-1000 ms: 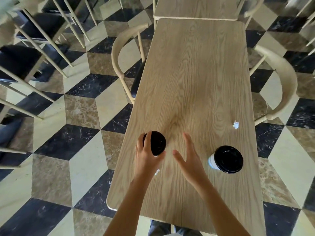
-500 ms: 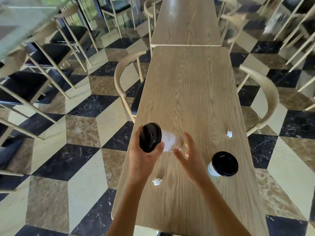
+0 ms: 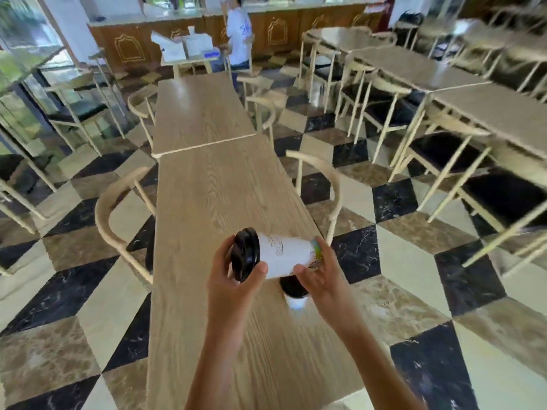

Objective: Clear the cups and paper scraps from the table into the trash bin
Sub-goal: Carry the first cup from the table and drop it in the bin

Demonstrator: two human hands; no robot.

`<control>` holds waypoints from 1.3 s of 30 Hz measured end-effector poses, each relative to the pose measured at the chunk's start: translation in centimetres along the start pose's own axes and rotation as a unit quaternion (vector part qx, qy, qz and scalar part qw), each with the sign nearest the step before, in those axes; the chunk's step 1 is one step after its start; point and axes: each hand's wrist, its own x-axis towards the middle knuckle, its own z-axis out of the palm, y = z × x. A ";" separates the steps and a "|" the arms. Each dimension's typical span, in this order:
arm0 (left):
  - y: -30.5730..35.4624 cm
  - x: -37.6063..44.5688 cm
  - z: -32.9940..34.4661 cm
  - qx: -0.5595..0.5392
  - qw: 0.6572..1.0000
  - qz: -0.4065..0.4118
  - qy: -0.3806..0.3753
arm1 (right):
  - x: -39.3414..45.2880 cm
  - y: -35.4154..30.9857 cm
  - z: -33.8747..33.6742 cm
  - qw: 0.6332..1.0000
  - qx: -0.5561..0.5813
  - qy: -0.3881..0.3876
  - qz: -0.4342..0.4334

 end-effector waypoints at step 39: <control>-9.1 -67.9 83.8 -0.012 0.585 -0.121 -0.802 | -63.8 3.3 -77.6 0.598 0.071 0.794 0.087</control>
